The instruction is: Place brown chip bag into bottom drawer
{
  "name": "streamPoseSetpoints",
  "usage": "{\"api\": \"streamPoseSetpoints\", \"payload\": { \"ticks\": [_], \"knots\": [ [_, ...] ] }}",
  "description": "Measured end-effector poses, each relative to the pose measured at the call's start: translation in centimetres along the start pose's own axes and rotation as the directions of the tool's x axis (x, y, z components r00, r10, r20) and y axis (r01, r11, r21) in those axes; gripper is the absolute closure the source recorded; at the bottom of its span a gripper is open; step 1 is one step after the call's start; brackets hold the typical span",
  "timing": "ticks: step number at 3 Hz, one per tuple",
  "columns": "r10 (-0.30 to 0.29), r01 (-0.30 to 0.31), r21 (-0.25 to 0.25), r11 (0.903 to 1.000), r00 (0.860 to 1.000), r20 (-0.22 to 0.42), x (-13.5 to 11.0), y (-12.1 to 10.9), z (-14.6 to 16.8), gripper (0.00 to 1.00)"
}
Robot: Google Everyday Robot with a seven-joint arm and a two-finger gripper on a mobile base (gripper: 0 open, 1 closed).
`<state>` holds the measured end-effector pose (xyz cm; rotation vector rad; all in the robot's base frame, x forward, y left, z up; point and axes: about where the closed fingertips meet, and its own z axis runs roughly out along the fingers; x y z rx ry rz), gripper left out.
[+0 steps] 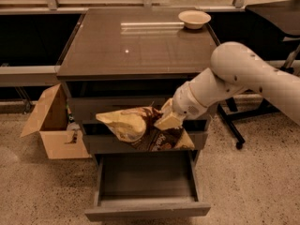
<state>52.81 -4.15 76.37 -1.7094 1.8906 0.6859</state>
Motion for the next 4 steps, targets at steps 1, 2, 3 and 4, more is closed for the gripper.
{"api": "streamPoseSetpoints", "payload": {
  "ticks": [1, 2, 3, 4],
  "knots": [
    [0.117, -0.117, 0.003, 0.9932, 0.991, -0.066, 6.9, 2.0, 2.9, 1.00],
    [0.196, -0.201, -0.035, 0.9790, 0.975, -0.101, 12.2, 2.8, 5.4, 1.00],
    [0.205, -0.210, -0.034, 0.9772, 0.973, -0.104, 12.6, 2.7, 5.8, 1.00],
    [0.280, -0.280, 0.023, 0.9598, 0.950, -0.137, 16.4, 1.3, 8.1, 1.00]
  ]
}}
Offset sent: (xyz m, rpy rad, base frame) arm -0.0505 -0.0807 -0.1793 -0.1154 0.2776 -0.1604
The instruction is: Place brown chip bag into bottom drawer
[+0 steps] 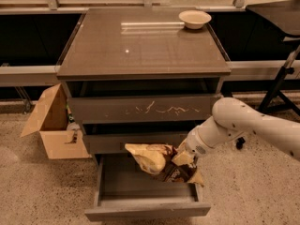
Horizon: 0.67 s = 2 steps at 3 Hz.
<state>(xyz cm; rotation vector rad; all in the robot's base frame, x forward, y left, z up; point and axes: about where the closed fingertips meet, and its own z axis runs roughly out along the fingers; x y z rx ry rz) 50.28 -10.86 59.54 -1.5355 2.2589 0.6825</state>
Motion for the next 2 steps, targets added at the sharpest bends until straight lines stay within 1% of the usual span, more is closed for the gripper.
{"api": "streamPoseSetpoints", "payload": {
  "ticks": [1, 2],
  "knots": [
    [0.081, -0.081, 0.060, 0.9949, 0.997, 0.009, 4.9, -5.3, 4.4, 1.00],
    [0.136, -0.139, 0.068, 0.9880, 0.990, 0.040, 8.4, -9.0, 8.6, 1.00]
  ]
}}
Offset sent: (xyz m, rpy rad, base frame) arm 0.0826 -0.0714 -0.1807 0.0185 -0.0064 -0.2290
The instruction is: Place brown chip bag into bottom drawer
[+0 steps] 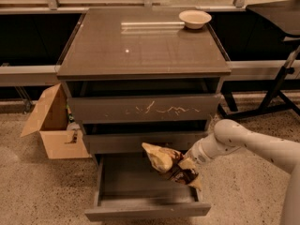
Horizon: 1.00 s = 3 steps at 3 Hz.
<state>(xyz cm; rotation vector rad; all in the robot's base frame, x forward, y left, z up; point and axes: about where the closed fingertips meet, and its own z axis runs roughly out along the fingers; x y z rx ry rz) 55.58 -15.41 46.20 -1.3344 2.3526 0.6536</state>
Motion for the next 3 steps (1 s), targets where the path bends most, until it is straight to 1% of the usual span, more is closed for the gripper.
{"api": "streamPoseSetpoints", "payload": {
  "ticks": [1, 2, 3],
  "knots": [
    [0.001, -0.001, 0.000, 1.0000, 1.000, 0.000, 0.0, 0.0, 0.0, 1.00],
    [0.079, -0.079, 0.009, 0.9968, 0.995, -0.063, 3.2, -1.9, 4.1, 1.00],
    [0.140, -0.141, -0.007, 0.9899, 0.987, -0.084, 6.6, -3.7, 8.3, 1.00]
  ]
}}
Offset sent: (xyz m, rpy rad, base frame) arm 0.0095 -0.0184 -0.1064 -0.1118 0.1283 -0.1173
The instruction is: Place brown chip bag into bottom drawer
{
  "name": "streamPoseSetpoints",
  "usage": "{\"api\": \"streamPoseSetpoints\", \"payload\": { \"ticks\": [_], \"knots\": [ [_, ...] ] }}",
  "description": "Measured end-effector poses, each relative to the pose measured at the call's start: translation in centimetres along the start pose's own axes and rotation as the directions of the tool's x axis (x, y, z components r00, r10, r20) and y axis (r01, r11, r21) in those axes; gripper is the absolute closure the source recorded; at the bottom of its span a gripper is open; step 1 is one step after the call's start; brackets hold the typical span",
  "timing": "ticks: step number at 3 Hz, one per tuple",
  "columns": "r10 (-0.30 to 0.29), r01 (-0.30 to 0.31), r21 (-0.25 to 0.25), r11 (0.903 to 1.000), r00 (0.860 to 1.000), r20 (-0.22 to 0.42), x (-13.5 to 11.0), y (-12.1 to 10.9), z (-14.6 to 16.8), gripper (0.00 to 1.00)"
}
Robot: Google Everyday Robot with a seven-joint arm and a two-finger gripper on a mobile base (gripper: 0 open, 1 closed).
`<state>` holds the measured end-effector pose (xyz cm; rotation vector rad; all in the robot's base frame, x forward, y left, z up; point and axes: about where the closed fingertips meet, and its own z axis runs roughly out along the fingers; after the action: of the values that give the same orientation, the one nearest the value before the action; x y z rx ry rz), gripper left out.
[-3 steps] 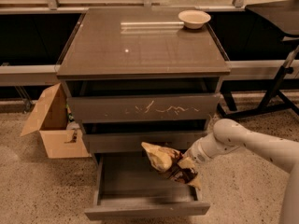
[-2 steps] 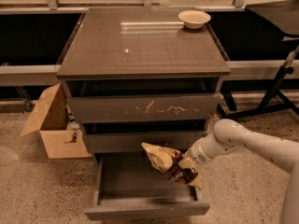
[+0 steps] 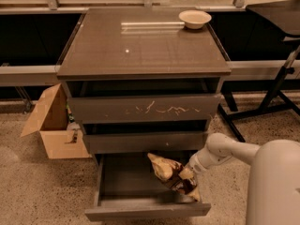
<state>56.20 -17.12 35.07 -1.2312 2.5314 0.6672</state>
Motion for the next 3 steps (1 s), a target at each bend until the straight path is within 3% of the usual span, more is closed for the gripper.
{"api": "streamPoseSetpoints", "payload": {
  "ticks": [1, 2, 3],
  "knots": [
    [0.051, -0.051, -0.017, 0.9986, 0.999, 0.013, 1.6, -2.0, 2.9, 0.82],
    [0.080, -0.079, -0.025, 0.9965, 0.996, 0.040, 2.1, -3.8, 4.7, 0.57],
    [0.089, -0.088, -0.014, 0.9960, 0.994, 0.062, 2.1, -4.8, 4.8, 0.35]
  ]
}}
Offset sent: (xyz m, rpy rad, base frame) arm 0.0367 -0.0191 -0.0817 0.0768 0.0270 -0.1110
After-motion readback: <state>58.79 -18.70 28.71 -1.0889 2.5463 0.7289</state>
